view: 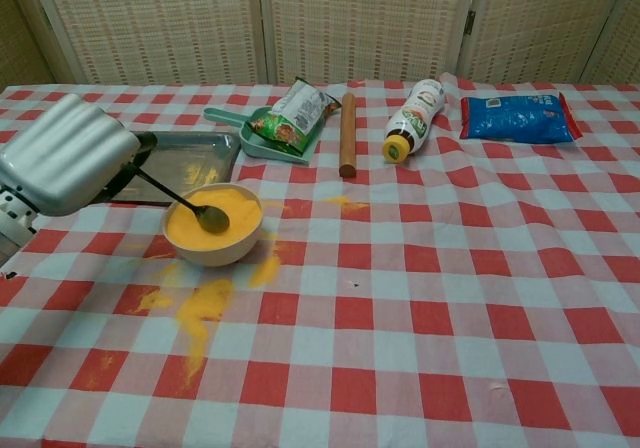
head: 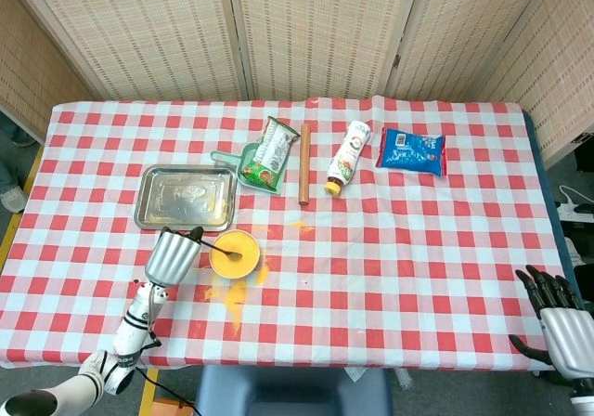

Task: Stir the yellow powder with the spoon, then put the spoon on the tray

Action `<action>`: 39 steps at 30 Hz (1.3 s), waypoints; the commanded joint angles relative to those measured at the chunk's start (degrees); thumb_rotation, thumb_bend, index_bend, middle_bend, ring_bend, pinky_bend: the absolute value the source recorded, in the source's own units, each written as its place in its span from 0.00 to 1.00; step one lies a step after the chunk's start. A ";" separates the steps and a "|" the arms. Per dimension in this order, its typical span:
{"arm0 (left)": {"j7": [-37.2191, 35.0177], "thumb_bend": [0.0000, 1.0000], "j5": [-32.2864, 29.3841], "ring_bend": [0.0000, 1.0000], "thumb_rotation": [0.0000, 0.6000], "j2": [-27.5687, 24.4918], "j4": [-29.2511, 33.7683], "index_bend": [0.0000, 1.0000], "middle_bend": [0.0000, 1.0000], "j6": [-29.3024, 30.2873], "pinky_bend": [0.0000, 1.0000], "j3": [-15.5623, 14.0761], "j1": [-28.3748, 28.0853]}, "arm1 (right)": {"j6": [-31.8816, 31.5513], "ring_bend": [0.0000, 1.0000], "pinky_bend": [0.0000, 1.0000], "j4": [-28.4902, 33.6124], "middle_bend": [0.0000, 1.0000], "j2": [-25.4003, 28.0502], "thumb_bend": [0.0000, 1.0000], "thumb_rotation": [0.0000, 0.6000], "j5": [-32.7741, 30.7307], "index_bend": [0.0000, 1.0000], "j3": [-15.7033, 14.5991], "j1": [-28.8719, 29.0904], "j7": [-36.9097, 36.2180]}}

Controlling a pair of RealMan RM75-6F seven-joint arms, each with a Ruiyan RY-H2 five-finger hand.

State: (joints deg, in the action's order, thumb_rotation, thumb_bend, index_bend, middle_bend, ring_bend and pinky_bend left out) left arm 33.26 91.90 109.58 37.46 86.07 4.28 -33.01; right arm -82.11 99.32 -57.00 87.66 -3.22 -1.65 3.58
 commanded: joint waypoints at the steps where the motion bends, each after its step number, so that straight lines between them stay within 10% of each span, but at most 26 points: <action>1: -1.40 0.65 -0.72 1.00 1.00 0.94 -2.91 0.99 1.00 -0.57 1.00 1.11 -0.99 | 0.30 0.00 0.00 0.00 0.00 -0.09 0.12 1.00 -0.53 0.00 0.20 0.11 0.21; 39: -6.82 0.65 -1.33 1.00 1.00 3.77 -9.46 0.99 1.00 0.60 1.00 0.35 -1.98 | 0.22 0.00 0.00 0.07 0.00 0.30 0.12 1.00 -0.63 0.00 0.24 0.09 -0.73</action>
State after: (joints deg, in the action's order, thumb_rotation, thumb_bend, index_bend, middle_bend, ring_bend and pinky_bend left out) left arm 26.36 90.45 113.41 27.85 86.75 4.79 -35.13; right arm -81.84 99.36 -56.73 86.97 -2.94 -1.51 2.90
